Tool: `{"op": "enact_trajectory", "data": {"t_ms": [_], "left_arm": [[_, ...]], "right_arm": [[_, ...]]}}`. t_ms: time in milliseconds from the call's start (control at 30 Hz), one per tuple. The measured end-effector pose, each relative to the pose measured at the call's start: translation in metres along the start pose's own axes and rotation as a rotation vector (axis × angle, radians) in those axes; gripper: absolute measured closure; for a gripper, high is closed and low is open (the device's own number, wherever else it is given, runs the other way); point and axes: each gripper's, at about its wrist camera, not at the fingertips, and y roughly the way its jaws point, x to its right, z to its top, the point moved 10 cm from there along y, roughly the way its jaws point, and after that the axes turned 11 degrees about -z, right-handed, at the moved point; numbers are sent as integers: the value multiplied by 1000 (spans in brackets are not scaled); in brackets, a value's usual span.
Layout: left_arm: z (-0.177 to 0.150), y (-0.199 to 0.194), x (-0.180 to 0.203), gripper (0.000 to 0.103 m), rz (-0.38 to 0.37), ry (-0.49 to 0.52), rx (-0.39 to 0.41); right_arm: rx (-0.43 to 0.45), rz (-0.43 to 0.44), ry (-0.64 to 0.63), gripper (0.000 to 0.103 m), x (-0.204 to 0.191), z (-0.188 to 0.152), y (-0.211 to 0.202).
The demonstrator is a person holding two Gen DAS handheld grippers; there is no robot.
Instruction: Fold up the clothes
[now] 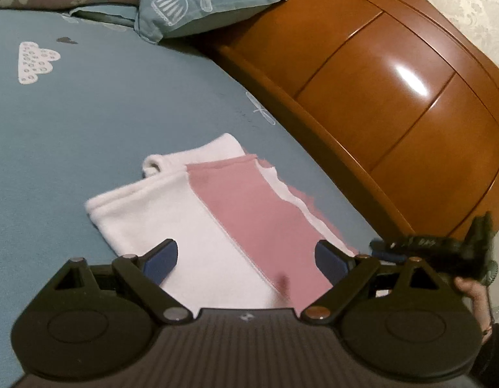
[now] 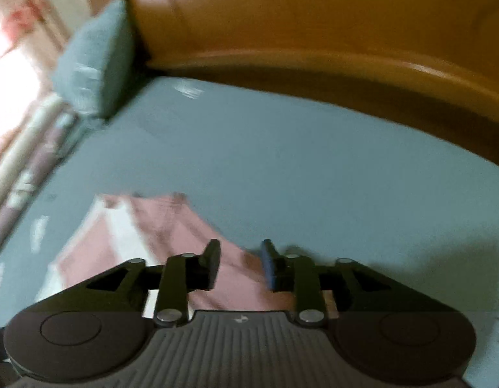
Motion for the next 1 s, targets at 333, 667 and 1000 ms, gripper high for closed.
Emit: {"op": "enact_trajectory", "data": {"t_ms": [333,667,1000], "left_arm": [[2,-4,-31,10,-56,-195,24],[25,-34,-54,10,-225,-368,197],[37,-60,-73,10,-182,-424,338]], "right_arm": [[-138,180,-103,59,-85,-23,32],[-116,227,-160,56,-119,-29,19],[-218,428,-271,55,-218,-73,23]]}}
